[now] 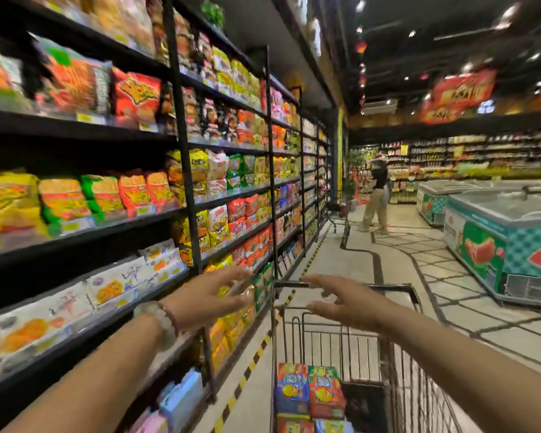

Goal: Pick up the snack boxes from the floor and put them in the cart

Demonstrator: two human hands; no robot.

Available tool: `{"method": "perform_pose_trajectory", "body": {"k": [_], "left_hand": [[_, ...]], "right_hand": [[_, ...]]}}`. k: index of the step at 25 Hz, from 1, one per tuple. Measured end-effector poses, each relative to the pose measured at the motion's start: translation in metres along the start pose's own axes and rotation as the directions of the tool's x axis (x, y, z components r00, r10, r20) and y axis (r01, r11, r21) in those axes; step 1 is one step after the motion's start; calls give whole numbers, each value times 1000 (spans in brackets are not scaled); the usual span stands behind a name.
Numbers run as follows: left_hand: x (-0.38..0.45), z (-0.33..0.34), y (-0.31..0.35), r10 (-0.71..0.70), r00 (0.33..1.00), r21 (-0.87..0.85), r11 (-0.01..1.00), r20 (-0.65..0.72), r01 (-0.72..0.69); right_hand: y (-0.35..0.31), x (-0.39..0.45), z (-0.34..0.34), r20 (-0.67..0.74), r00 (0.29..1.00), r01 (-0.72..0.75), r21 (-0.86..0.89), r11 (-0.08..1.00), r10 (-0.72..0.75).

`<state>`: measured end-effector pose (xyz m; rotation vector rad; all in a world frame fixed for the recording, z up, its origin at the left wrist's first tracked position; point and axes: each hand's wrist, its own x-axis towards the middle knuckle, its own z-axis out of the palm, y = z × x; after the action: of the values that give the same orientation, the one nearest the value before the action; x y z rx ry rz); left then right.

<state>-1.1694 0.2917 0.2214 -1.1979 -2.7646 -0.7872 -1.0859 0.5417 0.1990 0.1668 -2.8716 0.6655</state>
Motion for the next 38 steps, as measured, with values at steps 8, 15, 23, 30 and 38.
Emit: {"method": "perform_pose_trajectory", "body": {"k": [8,15,23,30,38], "left_hand": [[-175,-59,60,-230,963,238,936,-142,258],[-349,-85,130,-492,832,270,790,-255,550],[-587,-116,212,-673,573,179,563,-468,807],[-833,-117,333,-796,196,137,143,-572,980],[-1018,-79,472,-731,-283,-86,-296,-620,951]], "right_hand": [[-91,-67,-27,105,961,260,-18,966,-256],[-201,-119,-9,230,824,521,52,852,-517],[-397,-218,56,198,545,775,252,580,-815],[-605,-401,130,184,104,865,468,180,-977],[-782,-596,179,137,-351,756,625,-194,-926]]}}
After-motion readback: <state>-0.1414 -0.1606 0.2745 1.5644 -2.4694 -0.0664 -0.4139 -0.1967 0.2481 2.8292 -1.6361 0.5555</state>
